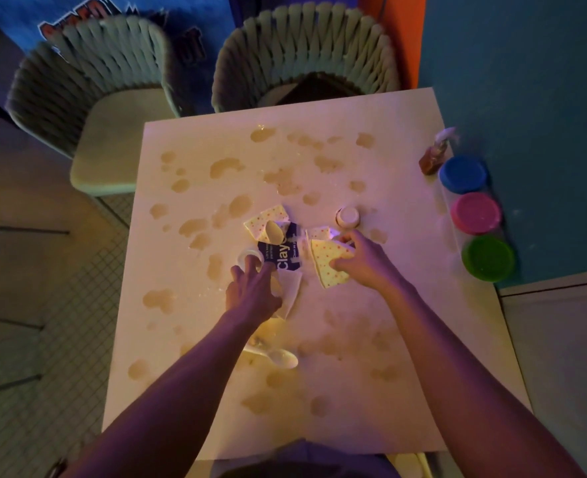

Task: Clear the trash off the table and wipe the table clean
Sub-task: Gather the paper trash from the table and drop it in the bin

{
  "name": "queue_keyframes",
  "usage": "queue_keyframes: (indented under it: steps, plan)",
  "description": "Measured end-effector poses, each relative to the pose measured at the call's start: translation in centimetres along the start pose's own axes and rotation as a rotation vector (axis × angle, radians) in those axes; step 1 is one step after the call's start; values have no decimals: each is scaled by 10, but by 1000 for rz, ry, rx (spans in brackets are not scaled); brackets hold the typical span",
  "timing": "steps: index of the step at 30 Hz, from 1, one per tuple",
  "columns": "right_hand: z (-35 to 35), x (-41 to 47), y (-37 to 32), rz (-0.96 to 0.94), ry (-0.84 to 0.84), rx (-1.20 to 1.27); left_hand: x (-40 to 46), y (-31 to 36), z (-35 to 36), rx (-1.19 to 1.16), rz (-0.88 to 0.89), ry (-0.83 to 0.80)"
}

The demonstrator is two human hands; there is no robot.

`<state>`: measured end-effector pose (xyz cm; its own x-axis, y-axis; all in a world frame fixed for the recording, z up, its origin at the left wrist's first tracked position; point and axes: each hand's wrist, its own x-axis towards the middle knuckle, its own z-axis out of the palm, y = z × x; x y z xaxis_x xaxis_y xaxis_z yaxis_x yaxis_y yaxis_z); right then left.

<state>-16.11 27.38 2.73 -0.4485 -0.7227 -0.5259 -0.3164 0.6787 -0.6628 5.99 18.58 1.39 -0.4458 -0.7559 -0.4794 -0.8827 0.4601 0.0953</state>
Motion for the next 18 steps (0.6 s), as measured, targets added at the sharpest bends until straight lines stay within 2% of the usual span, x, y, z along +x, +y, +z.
queue_keyframes:
  steps: [5,9,18]
  plan:
    - [-13,34,-5,-34,-5,-130,1,13,1,-62,-54,-8]
    - [-13,53,-11,-38,-76,-199,2,19,0,-108,-94,-10]
    - [-2,65,-15,-29,-103,-391,-2,20,-1,-173,-90,-26]
